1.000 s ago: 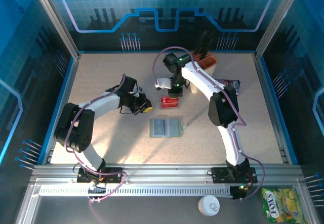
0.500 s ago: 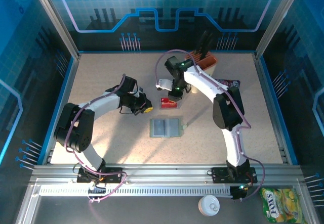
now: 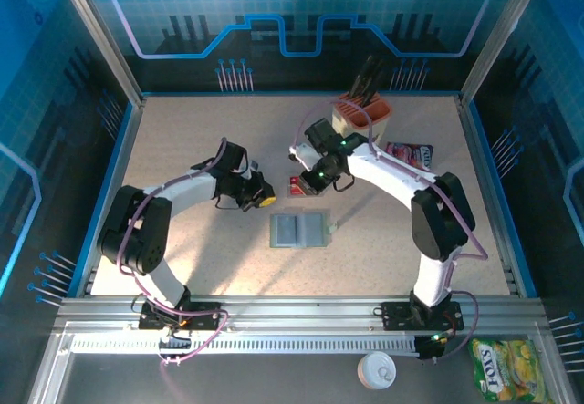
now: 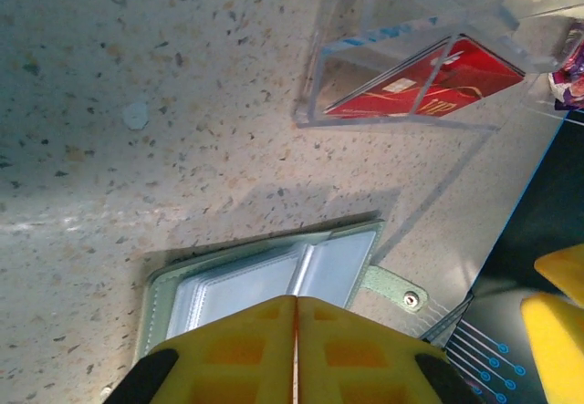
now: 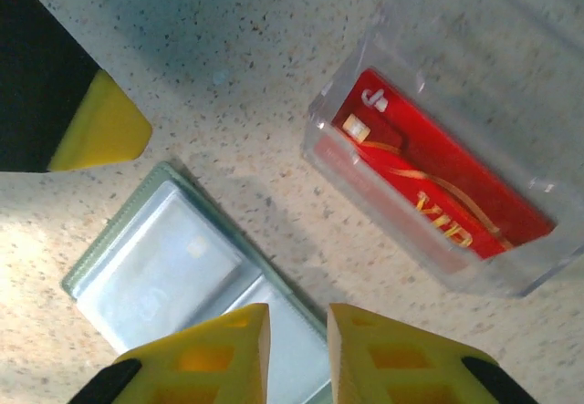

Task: Take the credit cards out of the card holder

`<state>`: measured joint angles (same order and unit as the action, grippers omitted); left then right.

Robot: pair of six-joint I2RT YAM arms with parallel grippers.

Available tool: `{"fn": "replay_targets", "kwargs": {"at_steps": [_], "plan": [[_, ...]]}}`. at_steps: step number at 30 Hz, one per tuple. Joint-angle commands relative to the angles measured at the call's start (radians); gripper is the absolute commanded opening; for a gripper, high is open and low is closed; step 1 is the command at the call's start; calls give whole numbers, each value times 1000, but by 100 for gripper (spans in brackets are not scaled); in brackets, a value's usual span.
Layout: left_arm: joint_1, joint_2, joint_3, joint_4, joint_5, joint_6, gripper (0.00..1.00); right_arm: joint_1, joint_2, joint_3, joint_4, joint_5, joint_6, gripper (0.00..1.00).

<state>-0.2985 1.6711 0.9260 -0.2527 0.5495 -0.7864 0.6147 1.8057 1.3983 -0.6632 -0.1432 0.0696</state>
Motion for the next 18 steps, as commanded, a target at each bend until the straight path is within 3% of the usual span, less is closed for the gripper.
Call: {"fn": "replay_targets", "kwargs": {"at_steps": [1, 12, 18], "plan": [[-7, -20, -24, 12, 28, -11, 9, 29, -61, -56, 85, -23, 206, 25], [-36, -9, -73, 37, 31, -12, 9, 75, -127, -245, 291, -58, 562, 25], [-54, -13, -115, 58, 21, -22, 7, 77, -122, -284, 322, -92, 666, 22]]}}
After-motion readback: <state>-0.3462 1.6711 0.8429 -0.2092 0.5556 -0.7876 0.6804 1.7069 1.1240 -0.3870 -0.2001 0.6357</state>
